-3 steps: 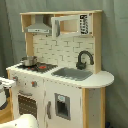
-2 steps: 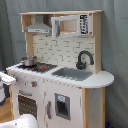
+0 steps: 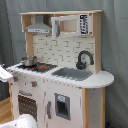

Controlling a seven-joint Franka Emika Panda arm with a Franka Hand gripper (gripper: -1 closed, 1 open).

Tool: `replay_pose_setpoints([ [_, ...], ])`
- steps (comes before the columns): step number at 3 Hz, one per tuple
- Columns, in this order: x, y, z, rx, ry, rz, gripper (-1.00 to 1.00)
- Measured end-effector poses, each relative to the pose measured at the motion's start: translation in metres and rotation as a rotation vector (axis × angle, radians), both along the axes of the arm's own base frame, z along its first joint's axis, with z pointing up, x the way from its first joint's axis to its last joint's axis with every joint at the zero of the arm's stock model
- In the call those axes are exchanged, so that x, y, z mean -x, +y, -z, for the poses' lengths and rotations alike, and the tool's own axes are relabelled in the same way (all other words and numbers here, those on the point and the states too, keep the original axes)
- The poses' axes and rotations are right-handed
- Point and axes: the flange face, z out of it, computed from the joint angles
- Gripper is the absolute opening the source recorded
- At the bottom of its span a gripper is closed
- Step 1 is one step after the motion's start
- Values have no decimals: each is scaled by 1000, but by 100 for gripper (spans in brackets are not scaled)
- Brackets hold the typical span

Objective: Play with the kitchen

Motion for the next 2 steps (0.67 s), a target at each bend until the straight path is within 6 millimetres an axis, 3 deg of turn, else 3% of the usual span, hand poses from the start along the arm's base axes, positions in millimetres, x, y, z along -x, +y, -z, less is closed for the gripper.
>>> replay_pose_setpoints([
  [1, 1, -7, 22, 135, 13, -22, 100],
  [2, -4, -28, 35, 169, 37, -29, 100],
])
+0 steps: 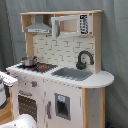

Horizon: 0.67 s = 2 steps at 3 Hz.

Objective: Play with the kitchen

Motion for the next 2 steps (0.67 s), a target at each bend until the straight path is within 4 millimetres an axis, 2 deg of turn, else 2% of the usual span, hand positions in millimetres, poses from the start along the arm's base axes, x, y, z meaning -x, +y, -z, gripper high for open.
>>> replay_pose_setpoints([
  [1, -2, -26, 9, 29, 18, -13, 100],
  [2, 5, -42, 12, 63, 17, -44, 100],
])
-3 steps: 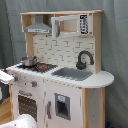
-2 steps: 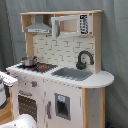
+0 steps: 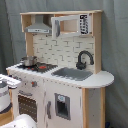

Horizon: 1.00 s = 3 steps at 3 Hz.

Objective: Play with the kitchen

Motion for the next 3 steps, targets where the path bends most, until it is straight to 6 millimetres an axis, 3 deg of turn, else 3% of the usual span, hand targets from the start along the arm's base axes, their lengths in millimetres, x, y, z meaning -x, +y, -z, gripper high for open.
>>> replay_pose_setpoints([
  [2, 17, -34, 19, 93, 38, -64, 100],
  [3, 7, -65, 34, 136, 69, -47, 100],
])
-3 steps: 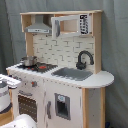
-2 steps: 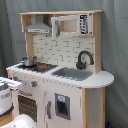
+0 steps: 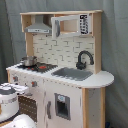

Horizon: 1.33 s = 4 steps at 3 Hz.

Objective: Play with the kitchen

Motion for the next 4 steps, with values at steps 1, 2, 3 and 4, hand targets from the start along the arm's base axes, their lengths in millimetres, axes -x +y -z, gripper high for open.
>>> replay_pose_setpoints([
  [1, -33, -34, 0, -8, 8, 72, 100],
  [2, -56, -47, 1, -17, 16, 86, 100],
  [3, -74, -39, 5, -24, 23, 84, 100],
  [4, -74, -39, 5, -25, 23, 84, -100],
])
